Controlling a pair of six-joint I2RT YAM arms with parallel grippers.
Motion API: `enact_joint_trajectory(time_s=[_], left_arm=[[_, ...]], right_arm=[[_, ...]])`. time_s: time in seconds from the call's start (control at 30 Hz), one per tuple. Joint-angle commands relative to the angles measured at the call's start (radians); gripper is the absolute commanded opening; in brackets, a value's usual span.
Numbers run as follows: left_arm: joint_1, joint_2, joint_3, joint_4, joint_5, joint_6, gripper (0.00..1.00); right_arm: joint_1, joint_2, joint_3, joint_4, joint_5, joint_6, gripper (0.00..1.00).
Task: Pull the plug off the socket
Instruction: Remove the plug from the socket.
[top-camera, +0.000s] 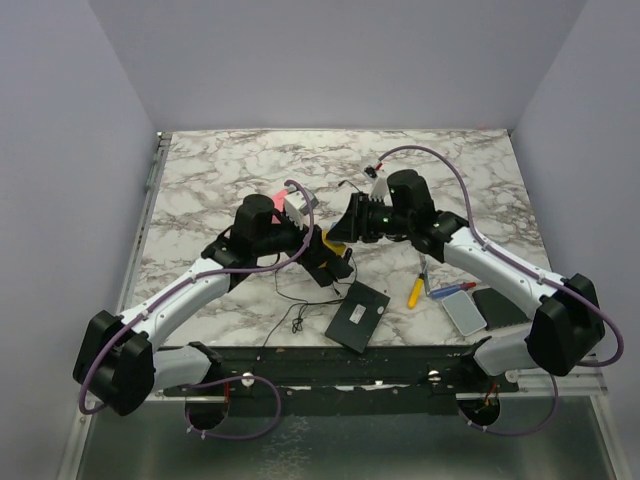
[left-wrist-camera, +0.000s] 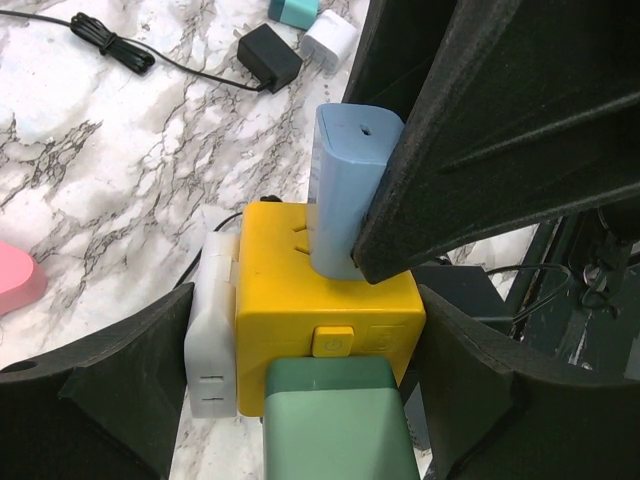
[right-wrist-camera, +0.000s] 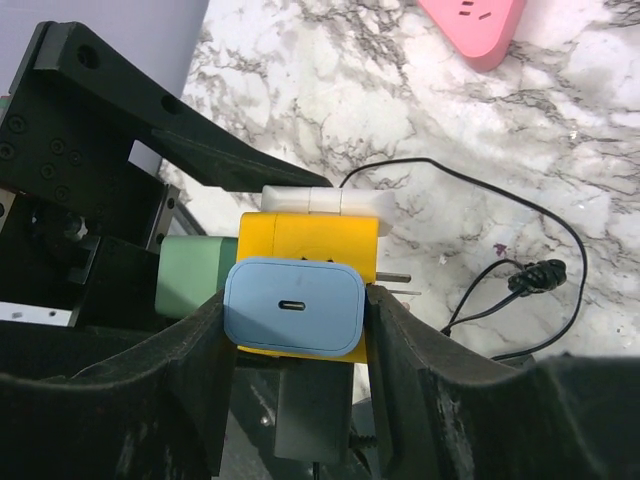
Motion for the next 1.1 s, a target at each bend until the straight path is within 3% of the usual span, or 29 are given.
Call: enact_joint_trajectory(time_s=[0.0,0.27,0.47,0.83,1.07], left_arm=[[-0.005,0.005,0.039,0.052,-0.004,0.012,0.17],[-0.005,0.012,0.039,0.050,-0.008,0.009,0.10],[-0.004,0.011,0.038,0.050,-0.017,0.009,0.08],[-0.004,0.008,0.032,0.050,-0.027,0.013,0.04],[-0.004,0.013,0.032,0.050,-0.023,0.012,0.02]], right_arm=[[0.061,-0.016,0.033,-0.027,0.122,-0.038,0.23],[0.140,-0.065,0.019,-0.020,0.272,-0.073,0.09],[0.177,-0.075,0.017,-0.022,0.326,-0.089,0.05],[0.172,-0.077,0.045,-0.008,0.278,-0.041,0.00],[0.110,-0.096,0.034,0.034,0.118,-0.017,0.00]])
